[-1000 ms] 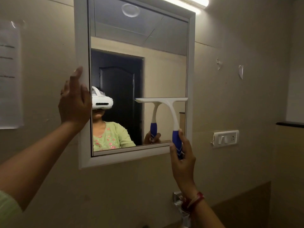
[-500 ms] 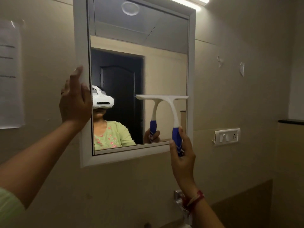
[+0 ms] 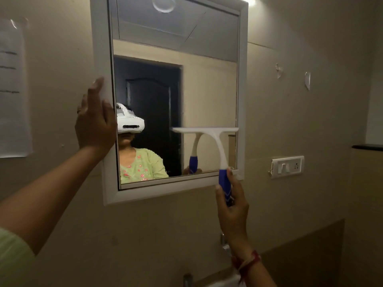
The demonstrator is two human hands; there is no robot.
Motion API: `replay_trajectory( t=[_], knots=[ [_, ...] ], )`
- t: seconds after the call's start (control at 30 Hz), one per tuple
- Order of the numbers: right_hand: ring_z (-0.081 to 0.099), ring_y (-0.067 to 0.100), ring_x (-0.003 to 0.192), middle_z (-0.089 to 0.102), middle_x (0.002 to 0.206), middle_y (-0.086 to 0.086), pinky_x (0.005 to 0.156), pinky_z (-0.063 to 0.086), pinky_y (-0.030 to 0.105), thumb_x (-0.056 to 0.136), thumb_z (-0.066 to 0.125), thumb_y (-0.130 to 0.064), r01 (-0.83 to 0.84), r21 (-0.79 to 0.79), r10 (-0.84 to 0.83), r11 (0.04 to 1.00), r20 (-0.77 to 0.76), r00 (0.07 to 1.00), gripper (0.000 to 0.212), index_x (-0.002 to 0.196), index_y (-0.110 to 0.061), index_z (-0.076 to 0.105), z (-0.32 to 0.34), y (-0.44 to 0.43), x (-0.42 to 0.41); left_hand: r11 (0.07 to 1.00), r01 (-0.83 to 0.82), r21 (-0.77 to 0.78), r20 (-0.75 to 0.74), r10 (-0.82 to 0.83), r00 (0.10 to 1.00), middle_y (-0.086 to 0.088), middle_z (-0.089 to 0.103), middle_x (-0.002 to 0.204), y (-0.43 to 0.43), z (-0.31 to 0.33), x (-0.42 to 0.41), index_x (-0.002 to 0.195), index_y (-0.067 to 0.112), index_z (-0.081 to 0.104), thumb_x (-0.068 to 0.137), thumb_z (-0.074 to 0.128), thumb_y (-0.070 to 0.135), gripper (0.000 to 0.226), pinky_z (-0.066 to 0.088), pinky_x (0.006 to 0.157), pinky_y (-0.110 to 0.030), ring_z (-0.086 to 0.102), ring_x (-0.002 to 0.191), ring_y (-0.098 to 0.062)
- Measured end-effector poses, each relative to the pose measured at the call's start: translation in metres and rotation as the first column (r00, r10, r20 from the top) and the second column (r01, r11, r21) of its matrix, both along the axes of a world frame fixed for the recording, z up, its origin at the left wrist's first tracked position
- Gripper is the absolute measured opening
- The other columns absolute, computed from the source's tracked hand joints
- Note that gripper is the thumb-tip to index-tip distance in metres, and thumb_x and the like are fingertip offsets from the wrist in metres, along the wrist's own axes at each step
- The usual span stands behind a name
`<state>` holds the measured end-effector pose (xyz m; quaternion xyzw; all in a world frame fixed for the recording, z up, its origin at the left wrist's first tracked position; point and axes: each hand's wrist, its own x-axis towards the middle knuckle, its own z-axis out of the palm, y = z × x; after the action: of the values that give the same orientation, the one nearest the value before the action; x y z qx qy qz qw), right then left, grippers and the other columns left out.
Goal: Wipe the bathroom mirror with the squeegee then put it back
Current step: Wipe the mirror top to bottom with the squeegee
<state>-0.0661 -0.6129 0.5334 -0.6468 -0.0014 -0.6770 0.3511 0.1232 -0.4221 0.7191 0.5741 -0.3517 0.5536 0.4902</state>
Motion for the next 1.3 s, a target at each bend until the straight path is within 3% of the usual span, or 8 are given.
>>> replay_trajectory(
  t=[0.13, 0.4, 0.7, 0.8, 0.9, 1.03, 1.1, 1.3],
  knots=[
    [0.060, 0.003, 0.091, 0.050, 0.116, -0.034, 0.069, 0.052, 0.012, 0.088, 0.054, -0.025, -0.025, 0.010, 0.024, 1.000, 0.017, 1.000, 0.049, 0.129, -0.047, 0.038, 0.025, 0.004, 0.000, 1.000, -0.001, -0.005, -0.007, 0.001, 1.000, -0.014, 0.048, 0.135, 0.000, -0.001, -0.002, 0.138, 0.016, 0.035, 0.096, 0.034, 0.012, 0.042, 0.039, 0.090, -0.035, 0.047, 0.117, -0.030],
    [0.057, 0.005, 0.068, 0.056, 0.102, -0.030, 0.053, 0.050, 0.013, 0.087, 0.053, -0.017, 0.004, 0.056, -0.003, 0.998, -0.014, 1.000, 0.049, 0.130, -0.037, 0.039, -0.037, 0.015, -0.002, 1.000, -0.015, 0.005, -0.016, 0.015, 1.000, -0.014, 0.048, 0.134, 0.000, -0.001, -0.003, 0.139, 0.016, 0.034, 0.096, 0.034, 0.012, 0.043, 0.039, 0.090, -0.036, 0.047, 0.116, -0.031],
    [0.059, 0.001, 0.096, 0.052, 0.122, -0.016, 0.071, 0.051, 0.010, 0.087, 0.055, -0.023, -0.072, 0.095, 0.070, 0.993, 0.031, 0.997, 0.047, 0.127, -0.045, 0.042, 0.028, 0.013, -0.001, 0.999, -0.033, 0.006, -0.023, 0.033, 0.999, -0.012, 0.047, 0.137, 0.000, 0.000, -0.004, 0.139, 0.016, 0.033, 0.096, 0.034, 0.013, 0.043, 0.039, 0.091, -0.034, 0.047, 0.119, -0.030],
    [0.061, 0.000, 0.080, 0.055, 0.110, -0.030, 0.061, 0.050, 0.009, 0.088, 0.053, -0.018, -0.063, 0.070, 0.064, 0.996, -0.002, 0.998, 0.050, 0.129, -0.042, 0.040, -0.001, 0.012, -0.004, 0.999, -0.035, 0.005, -0.021, 0.035, 0.999, -0.011, 0.047, 0.138, 0.000, 0.000, -0.003, 0.139, 0.017, 0.033, 0.096, 0.034, 0.013, 0.043, 0.038, 0.091, -0.031, 0.047, 0.120, -0.030],
    [0.057, 0.005, 0.062, 0.058, 0.098, -0.023, 0.050, 0.048, 0.011, 0.086, 0.054, -0.016, -0.007, 0.070, 0.012, 0.997, -0.078, 0.997, 0.058, 0.128, -0.052, 0.039, -0.044, 0.011, -0.011, 0.999, -0.039, 0.003, -0.023, 0.039, 0.999, -0.010, 0.047, 0.138, -0.001, 0.000, -0.002, 0.139, 0.019, 0.034, 0.096, 0.034, 0.013, 0.044, 0.040, 0.091, -0.036, 0.047, 0.120, -0.030],
    [0.059, -0.006, 0.074, 0.059, 0.102, -0.026, 0.057, 0.048, 0.005, 0.083, 0.060, -0.006, -0.011, 0.133, 0.031, 0.991, -0.148, 0.989, 0.070, 0.123, -0.060, 0.042, -0.081, 0.009, -0.025, 0.999, -0.042, -0.018, -0.036, 0.041, 0.998, -0.009, 0.048, 0.136, -0.003, 0.000, -0.001, 0.138, 0.021, 0.036, 0.094, 0.034, 0.014, 0.044, 0.040, 0.090, -0.037, 0.047, 0.118, -0.030],
    [0.060, -0.004, 0.077, 0.060, 0.107, -0.021, 0.060, 0.047, 0.005, 0.083, 0.060, -0.013, -0.024, 0.150, 0.045, 0.988, -0.143, 0.989, 0.064, 0.123, -0.060, 0.043, -0.077, 0.010, -0.029, 0.999, -0.047, -0.019, -0.034, 0.047, 0.998, -0.010, 0.048, 0.136, -0.004, -0.001, -0.001, 0.138, 0.021, 0.036, 0.094, 0.034, 0.014, 0.044, 0.040, 0.090, -0.037, 0.047, 0.118, -0.030],
    [0.055, 0.003, 0.064, 0.056, 0.096, -0.026, 0.052, 0.045, 0.008, 0.087, 0.054, -0.022, -0.052, 0.177, 0.066, 0.983, -0.074, 0.995, 0.046, 0.130, -0.038, 0.042, -0.035, 0.017, -0.022, 0.998, -0.056, -0.005, -0.025, 0.056, 0.998, -0.008, 0.046, 0.139, -0.004, -0.001, -0.002, 0.138, 0.018, 0.034, 0.095, 0.031, 0.016, 0.043, 0.037, 0.093, -0.032, 0.046, 0.121, -0.026]
  ],
)
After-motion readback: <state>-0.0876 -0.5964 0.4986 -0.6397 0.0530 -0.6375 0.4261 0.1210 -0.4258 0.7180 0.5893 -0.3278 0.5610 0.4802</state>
